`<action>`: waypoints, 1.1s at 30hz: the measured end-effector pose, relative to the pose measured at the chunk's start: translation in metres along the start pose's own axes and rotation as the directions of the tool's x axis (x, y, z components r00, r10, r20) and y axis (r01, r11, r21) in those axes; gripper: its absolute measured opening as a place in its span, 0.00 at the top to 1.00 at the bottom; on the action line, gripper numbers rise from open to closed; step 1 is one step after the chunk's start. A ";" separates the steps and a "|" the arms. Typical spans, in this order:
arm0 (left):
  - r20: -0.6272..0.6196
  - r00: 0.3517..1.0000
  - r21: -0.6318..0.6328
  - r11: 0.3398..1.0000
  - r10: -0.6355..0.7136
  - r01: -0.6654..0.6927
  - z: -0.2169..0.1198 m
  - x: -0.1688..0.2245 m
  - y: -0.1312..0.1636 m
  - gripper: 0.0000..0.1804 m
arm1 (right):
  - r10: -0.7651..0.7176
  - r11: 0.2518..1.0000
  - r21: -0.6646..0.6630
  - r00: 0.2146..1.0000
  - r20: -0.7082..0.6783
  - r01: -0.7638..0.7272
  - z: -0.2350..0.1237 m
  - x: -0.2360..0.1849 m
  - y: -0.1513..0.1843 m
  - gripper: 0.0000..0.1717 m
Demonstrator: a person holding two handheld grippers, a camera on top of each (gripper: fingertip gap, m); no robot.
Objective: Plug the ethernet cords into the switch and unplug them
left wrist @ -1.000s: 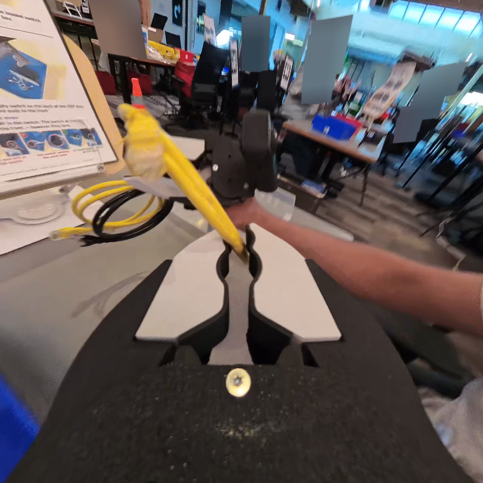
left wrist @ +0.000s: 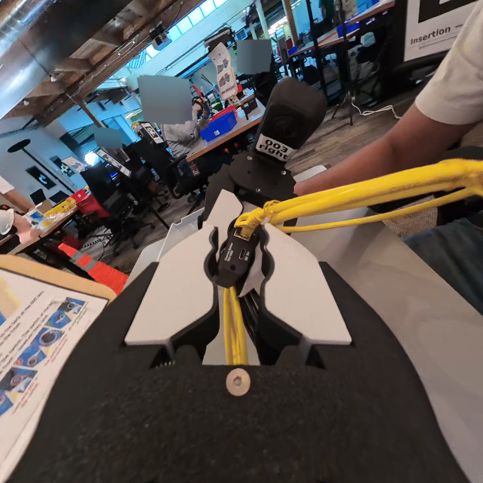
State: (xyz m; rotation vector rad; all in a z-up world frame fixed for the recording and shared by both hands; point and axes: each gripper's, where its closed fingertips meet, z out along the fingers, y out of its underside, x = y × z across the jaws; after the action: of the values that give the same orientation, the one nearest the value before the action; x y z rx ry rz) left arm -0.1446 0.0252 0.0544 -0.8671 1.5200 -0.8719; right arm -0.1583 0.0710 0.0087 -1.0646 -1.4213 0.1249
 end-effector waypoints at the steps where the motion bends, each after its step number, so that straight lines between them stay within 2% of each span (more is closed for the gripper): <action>1: -0.013 1.000 -0.002 1.000 0.016 -0.016 0.005 -0.001 0.002 0.84 | 0.004 1.000 0.000 1.000 0.003 -0.004 0.000 -0.001 0.000 0.82; 5: -0.059 0.997 -0.001 0.998 0.055 -0.055 0.017 0.002 0.012 0.87 | 0.024 1.000 0.001 1.000 0.012 -0.024 0.000 -0.002 0.005 0.82; 16: -0.050 0.996 0.089 0.994 0.069 -0.064 0.026 -0.002 0.012 0.91 | 0.120 0.990 0.067 0.992 0.048 -0.123 0.002 -0.003 0.005 0.82; 27: 0.035 0.994 0.101 0.989 0.105 -0.108 0.032 -0.008 0.006 0.91 | 0.127 0.989 0.072 0.991 0.028 -0.129 -0.004 0.005 0.006 0.82; 33: 0.017 0.994 0.105 0.988 0.111 -0.112 0.031 -0.005 0.004 0.92 | 0.111 0.989 0.090 0.993 0.042 -0.115 -0.006 0.003 0.001 0.82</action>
State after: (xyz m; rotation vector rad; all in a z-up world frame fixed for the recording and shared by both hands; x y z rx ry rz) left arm -0.1131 0.0289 0.0499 -0.7021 1.4840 -0.8560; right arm -0.1526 0.0701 0.0112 -1.0711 -1.3746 0.2905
